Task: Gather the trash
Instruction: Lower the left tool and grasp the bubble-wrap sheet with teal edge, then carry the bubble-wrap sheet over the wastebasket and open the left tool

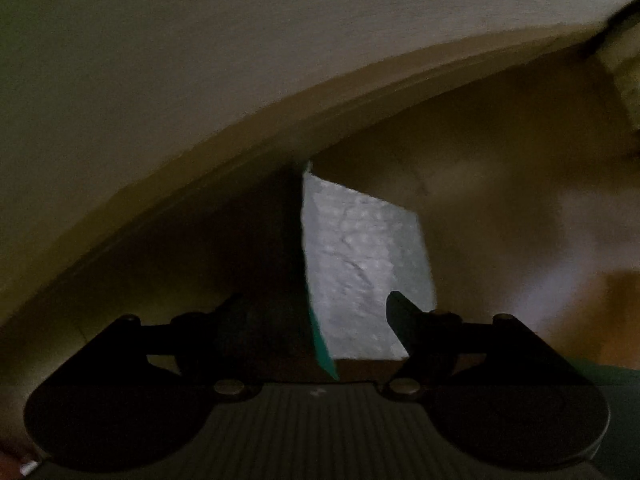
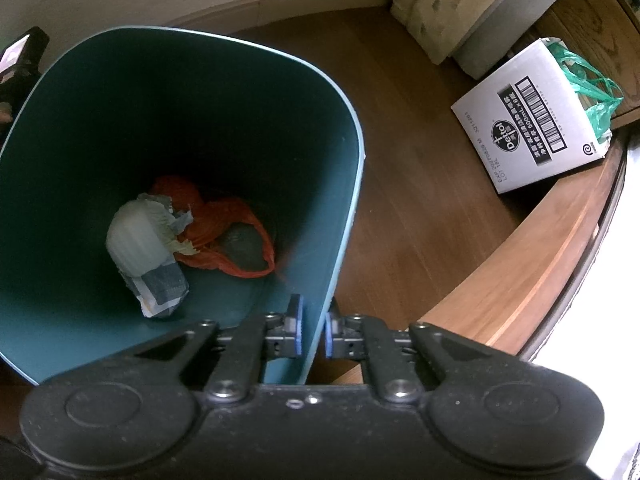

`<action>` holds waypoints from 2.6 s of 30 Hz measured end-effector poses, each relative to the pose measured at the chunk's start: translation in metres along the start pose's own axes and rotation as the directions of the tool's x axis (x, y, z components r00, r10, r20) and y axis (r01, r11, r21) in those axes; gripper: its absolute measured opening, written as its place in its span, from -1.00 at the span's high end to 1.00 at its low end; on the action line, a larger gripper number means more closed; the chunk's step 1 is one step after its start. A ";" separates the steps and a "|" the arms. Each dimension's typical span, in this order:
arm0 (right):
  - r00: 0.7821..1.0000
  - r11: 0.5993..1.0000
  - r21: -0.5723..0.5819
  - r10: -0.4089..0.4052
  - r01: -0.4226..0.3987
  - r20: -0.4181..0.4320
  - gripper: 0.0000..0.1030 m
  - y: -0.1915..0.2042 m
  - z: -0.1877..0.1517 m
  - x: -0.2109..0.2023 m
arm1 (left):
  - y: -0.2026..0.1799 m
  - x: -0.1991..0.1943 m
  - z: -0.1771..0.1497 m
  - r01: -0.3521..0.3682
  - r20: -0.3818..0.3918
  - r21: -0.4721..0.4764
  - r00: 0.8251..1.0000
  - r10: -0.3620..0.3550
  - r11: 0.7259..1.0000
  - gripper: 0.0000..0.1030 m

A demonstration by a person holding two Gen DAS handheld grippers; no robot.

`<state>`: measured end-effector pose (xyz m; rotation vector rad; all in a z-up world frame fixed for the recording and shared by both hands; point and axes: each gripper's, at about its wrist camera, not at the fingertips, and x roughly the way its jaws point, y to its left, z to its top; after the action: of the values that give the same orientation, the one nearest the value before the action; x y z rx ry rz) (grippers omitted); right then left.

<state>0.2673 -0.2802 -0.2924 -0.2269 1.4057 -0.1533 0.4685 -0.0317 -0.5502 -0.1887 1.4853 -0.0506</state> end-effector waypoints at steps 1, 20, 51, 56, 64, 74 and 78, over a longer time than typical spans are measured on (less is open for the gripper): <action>1.000 1.000 0.002 -0.001 0.001 -0.002 0.82 0.000 0.000 0.001 | -0.004 0.007 0.002 -0.015 -0.015 0.011 1.000 0.015 1.000 -0.48; 1.000 1.000 -0.006 -0.014 0.014 -0.002 0.81 0.003 0.000 0.002 | -0.043 0.013 -0.005 -0.067 0.009 0.104 0.998 0.066 0.992 0.86; 0.980 0.987 -0.107 -0.103 0.123 0.171 0.91 0.064 0.013 -0.043 | -0.017 -0.290 -0.111 0.107 0.178 0.146 0.975 -0.133 0.983 0.86; 0.974 0.980 -0.136 -0.118 0.146 0.195 0.92 0.080 0.014 -0.049 | -0.041 -0.305 -0.139 0.156 0.156 0.190 0.970 -0.187 0.969 0.86; 0.973 0.981 -0.135 -0.112 0.140 0.200 0.91 0.086 0.012 -0.053 | -0.072 -0.298 -0.162 0.172 0.058 0.264 0.979 -0.194 0.949 0.86; 0.977 0.989 -0.079 -0.109 0.125 0.183 0.90 0.085 0.012 -0.053 | -0.078 -0.292 -0.170 0.166 0.025 0.315 0.983 -0.183 0.935 0.82; 0.977 0.989 -0.070 -0.113 0.127 0.179 0.90 0.087 0.013 -0.053 | -0.073 -0.297 -0.172 0.172 0.023 0.315 0.982 -0.188 0.933 0.72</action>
<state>0.2688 -0.1826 -0.2613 -0.3841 1.2252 -0.1719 0.2777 -0.0756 -0.2591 -0.0680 1.3829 -0.4242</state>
